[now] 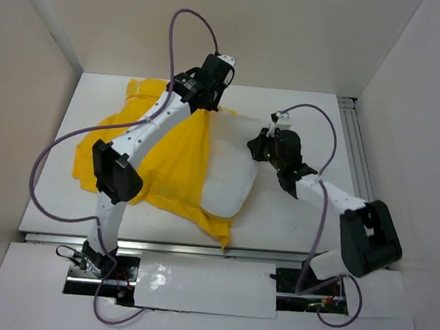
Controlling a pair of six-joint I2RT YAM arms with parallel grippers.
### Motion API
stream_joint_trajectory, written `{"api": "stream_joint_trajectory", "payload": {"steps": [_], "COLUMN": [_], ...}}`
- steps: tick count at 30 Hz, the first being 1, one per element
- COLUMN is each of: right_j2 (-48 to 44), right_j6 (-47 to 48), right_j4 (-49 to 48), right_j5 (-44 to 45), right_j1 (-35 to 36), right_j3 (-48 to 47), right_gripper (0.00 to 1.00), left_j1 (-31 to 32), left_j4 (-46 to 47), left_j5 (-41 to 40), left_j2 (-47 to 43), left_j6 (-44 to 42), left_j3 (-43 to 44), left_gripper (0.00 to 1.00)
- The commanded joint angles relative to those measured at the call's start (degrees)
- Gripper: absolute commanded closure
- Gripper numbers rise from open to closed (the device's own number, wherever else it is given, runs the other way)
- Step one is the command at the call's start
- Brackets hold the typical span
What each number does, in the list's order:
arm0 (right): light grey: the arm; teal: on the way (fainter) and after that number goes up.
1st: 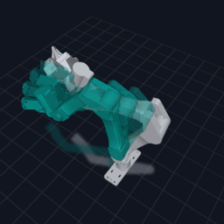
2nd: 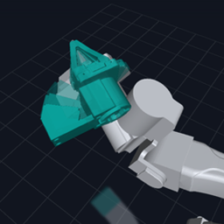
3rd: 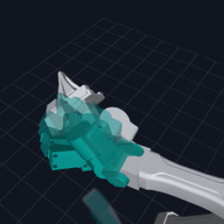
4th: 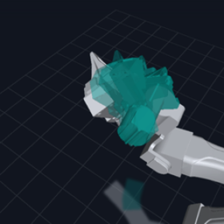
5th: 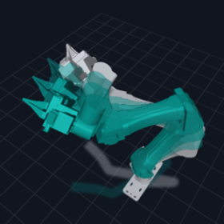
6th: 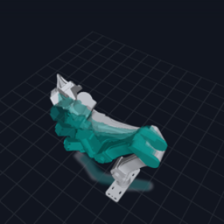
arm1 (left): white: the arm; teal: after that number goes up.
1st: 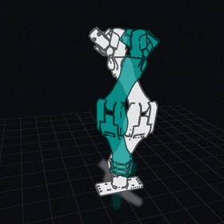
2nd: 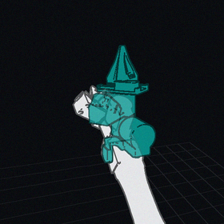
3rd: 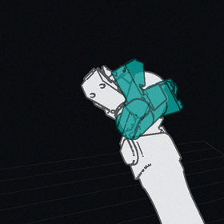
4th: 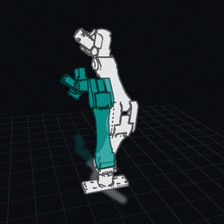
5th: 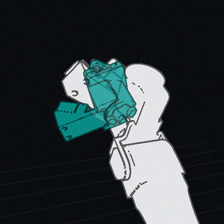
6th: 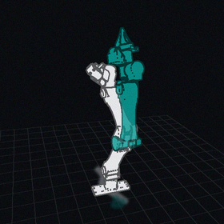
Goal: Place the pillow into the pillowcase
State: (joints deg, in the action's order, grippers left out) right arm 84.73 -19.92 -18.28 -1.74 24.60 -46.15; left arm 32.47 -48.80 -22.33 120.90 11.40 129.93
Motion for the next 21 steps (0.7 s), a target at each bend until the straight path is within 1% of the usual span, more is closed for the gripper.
{"api": "stream_joint_trajectory", "payload": {"steps": [1, 2, 4, 5, 6, 8, 9, 10, 12, 14, 15, 16, 18, 21], "right_j2": [-13.4, -16.8, -19.5, -20.6, -22.1, -22.7, -22.7, -22.7, -20.9, -18.3, -15.5, -14.6, -15.8, -19.2], "right_j6": [10.7, 11.6, 12.3, 12.8, 12.8, 12.8, 13.6, 14.3, 15.5, 18.1, 18.8, 18.8, 19.4, 23.4], "right_j4": [-18.1, -19.7, -22.0, -23.4, -26.6, -29.1, -29.6, -29.6, -28.0, -24.8, -21.8, -20.5, -19.2, -16.3], "right_j5": [-4.8, -8.2, -11.6, -14.7, -20.4, -27.0, -32.2, -34.6, -36.8, -36.8, -39.2, -40.2, -41.8, -38.1], "right_j1": [0.4, 0.4, 0.4, 0.4, 0.4, 1.1, 1.6, 1.6, 2.6, 3.6, 3.6, 3.6, 4.2, 7.7], "right_j3": [4.3, 5.2, 7.5, 8.1, 8.6, 9.1, 8.5, 8.4, 6.8, 4.4, 3.4, 2.4, 1.8, 3.9], "right_gripper": [1.0, 1.0, 1.0, 1.0, 1.0, 1.0, 1.0, 1.0, 1.0, 1.0, 1.0, 1.0, 1.0, 1.0], "left_j1": [5.8, 7.9, 10.1, 11.2, 13.1, 14.6, 15.2, 15.8, 15.8, 16.5, 17.1, 17.1, 17.6, 17.6], "left_j4": [4.9, 5.5, 6.8, 7.5, 7.5, 7.5, 7.5, 7.5, 7.5, 7.5, 7.5, 7.5, 8.0, 8.0], "left_j5": [-0.1, -0.1, -0.1, -0.6, -1.2, -3.1, -3.1, -3.1, -1.7, 0.9, 0.9, 0.9, -2.5, -0.5], "left_j2": [-10.0, -11.0, -13.8, -14.5, -14.5, -15.0, -15.0, -14.4, -14.4, -13.8, -13.8, -13.8, -14.5, -16.5], "left_j6": [-2.4, -2.4, -3.1, -3.7, -3.7, -4.2, -4.2, -3.5, -3.0, -1.5, -1.5, -1.5, -1.5, -0.9], "left_j3": [2.8, 3.4, 3.4, 2.8, 3.3, 4.2, 4.9, 4.9, 5.4, 6.0, 6.6, 6.7, 6.7, 4.8], "left_gripper": [1.0, 1.0, 1.0, 1.0, 1.0, 1.0, 1.0, 1.0, 1.0, 1.0, 1.0, 1.0, 1.0, 1.0]}}
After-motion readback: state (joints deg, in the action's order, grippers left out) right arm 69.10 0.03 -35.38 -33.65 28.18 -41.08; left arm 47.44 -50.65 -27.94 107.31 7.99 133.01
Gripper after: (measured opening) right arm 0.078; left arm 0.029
